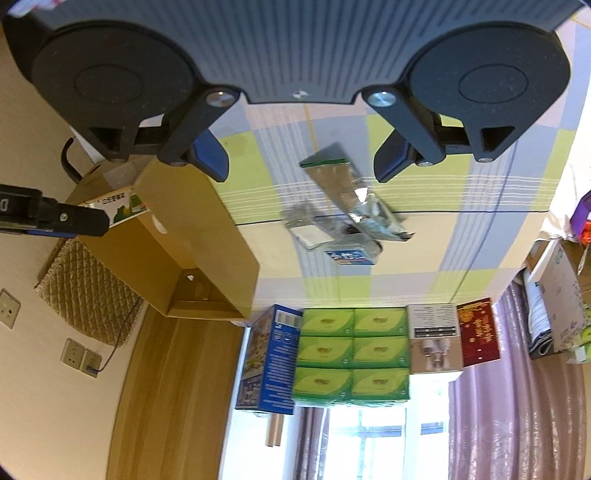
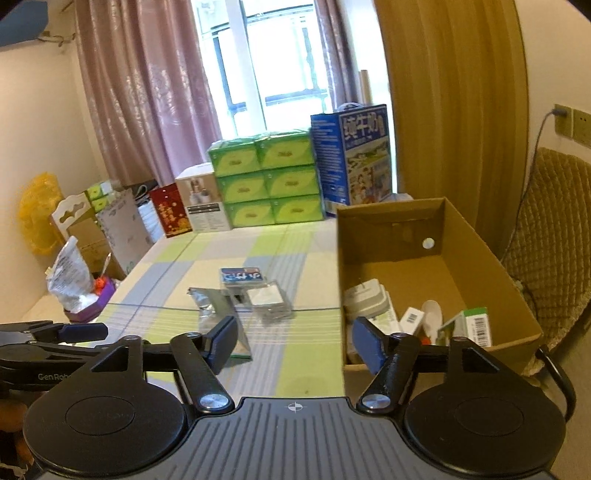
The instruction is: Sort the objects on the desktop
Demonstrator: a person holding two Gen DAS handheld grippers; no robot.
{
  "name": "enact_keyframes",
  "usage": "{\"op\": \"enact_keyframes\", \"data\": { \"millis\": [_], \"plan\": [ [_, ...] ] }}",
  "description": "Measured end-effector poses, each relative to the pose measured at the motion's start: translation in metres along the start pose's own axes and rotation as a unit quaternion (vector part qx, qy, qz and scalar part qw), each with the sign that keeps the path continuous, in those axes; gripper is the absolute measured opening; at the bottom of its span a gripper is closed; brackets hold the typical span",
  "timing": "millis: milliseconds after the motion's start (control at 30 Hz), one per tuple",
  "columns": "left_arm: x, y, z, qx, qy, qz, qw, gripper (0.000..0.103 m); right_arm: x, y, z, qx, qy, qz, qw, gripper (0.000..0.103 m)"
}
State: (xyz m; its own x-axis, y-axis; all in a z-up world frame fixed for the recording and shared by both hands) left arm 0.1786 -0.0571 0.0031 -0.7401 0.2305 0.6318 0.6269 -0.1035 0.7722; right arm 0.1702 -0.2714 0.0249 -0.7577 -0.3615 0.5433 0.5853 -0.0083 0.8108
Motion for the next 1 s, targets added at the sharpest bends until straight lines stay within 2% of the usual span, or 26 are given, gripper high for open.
{"op": "enact_keyframes", "data": {
  "millis": [300,400,700,1000],
  "plan": [
    [0.013,-0.01,0.037,0.005,0.037,0.003,0.9993,0.092,-0.007,-0.006,0.03,0.017,0.022,0.002,1.0,0.091],
    [0.016,-0.013,0.051,0.012,0.049,0.004,0.9987,0.095,-0.012,-0.009,0.041,0.025,0.03,0.006,0.999,0.095],
    [0.014,-0.015,0.08,0.024,0.067,0.011,0.9974,0.096,-0.029,-0.014,0.061,0.047,0.047,0.017,0.998,0.097],
    [-0.013,-0.012,0.088,0.034,0.051,0.033,0.9975,0.098,-0.057,-0.013,0.061,0.079,0.042,0.037,0.995,0.097]
  ]
}}
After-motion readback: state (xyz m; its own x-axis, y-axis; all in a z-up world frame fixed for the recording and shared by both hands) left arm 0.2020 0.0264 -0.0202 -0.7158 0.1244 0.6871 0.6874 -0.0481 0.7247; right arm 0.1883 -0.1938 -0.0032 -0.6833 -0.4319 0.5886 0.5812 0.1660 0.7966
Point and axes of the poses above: each gripper's, at about its wrist camera, not at the fingertips, and x roughly against the way its jaws point, z to its left, y to its top, the point moved 6 cm from there along -x, roughly the way its jaws point, and after that the axes turned 2 degrees about -x, right-handed, at the moved point
